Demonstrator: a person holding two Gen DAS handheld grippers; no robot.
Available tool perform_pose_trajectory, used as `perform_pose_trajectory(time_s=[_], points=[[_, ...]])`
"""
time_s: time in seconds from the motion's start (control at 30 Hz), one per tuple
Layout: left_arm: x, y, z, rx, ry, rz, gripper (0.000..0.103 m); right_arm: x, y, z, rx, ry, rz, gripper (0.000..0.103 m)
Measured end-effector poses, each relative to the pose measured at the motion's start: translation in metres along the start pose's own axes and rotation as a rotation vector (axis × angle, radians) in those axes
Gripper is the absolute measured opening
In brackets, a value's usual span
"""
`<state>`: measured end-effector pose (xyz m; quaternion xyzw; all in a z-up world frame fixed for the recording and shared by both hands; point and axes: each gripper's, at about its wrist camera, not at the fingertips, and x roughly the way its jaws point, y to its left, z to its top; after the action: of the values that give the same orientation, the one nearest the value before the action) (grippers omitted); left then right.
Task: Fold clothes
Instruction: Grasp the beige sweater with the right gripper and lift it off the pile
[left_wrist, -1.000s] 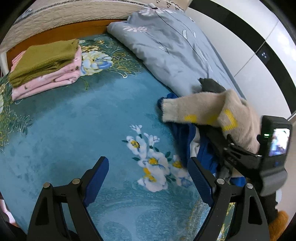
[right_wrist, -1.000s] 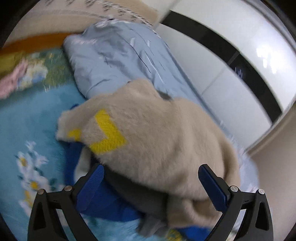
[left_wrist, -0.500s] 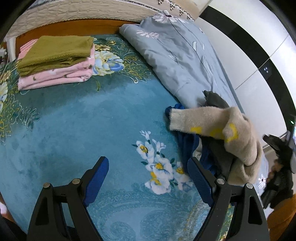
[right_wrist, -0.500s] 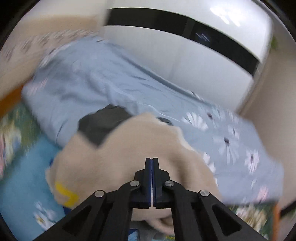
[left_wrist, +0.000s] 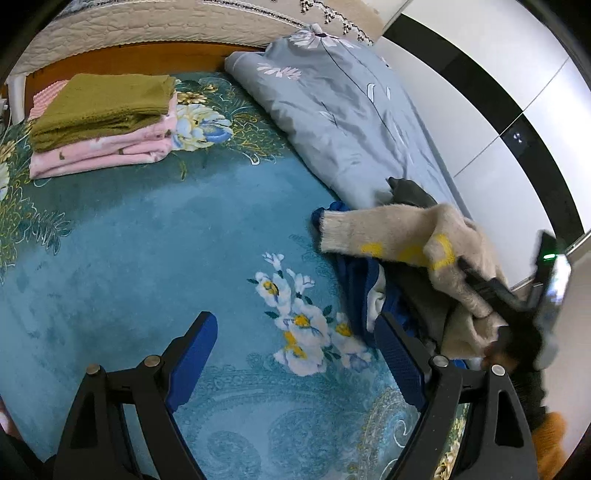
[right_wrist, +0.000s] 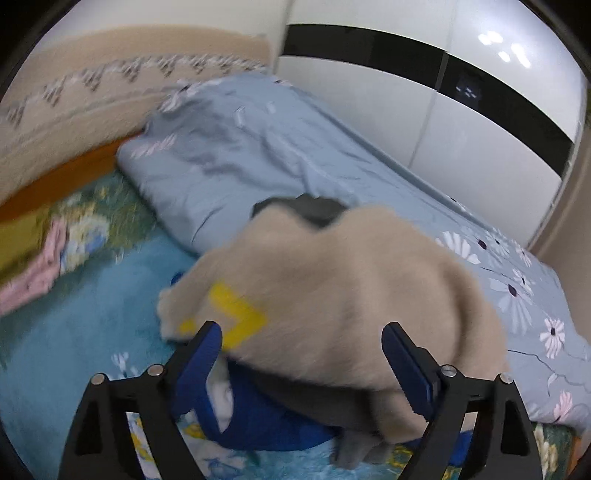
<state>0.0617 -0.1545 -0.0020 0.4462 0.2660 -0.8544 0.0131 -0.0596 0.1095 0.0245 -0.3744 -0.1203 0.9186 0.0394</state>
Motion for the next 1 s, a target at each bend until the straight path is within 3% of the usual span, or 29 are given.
perform_pose_trajectory(time_s=[0.3,0.5,0.6,0.67,0.77,0.83,0.93,1.0], points=[[0.009,0.023,0.004,-0.091,0.003,-0.015,0.087,0.053,0.058,-0.008,-0.218,0.003,-0.270,0.103],[0.016,0.031,0.005,-0.103,0.026,-0.018,0.087,0.058,0.061,0.005,-0.215,-0.041,-0.457,0.103],[0.017,0.034,0.006,-0.115,0.027,-0.024,0.087,0.046,0.037,0.016,-0.143,-0.063,-0.476,0.102],[0.017,0.036,0.007,-0.124,0.027,-0.029,0.087,0.031,0.017,0.022,-0.090,-0.072,-0.457,0.095],[0.015,0.034,0.006,-0.122,0.028,-0.038,0.087,0.003,-0.007,0.028,-0.032,-0.090,-0.410,0.067],[0.013,0.033,0.005,-0.117,0.028,-0.046,0.087,-0.017,-0.028,0.032,0.016,-0.103,-0.383,0.034],[0.004,0.028,0.004,-0.102,0.020,-0.063,0.087,-0.046,-0.075,0.040,0.132,-0.088,-0.338,0.015],[-0.004,0.023,0.004,-0.090,0.010,-0.078,0.087,-0.066,-0.107,0.046,0.211,-0.077,-0.307,0.014]])
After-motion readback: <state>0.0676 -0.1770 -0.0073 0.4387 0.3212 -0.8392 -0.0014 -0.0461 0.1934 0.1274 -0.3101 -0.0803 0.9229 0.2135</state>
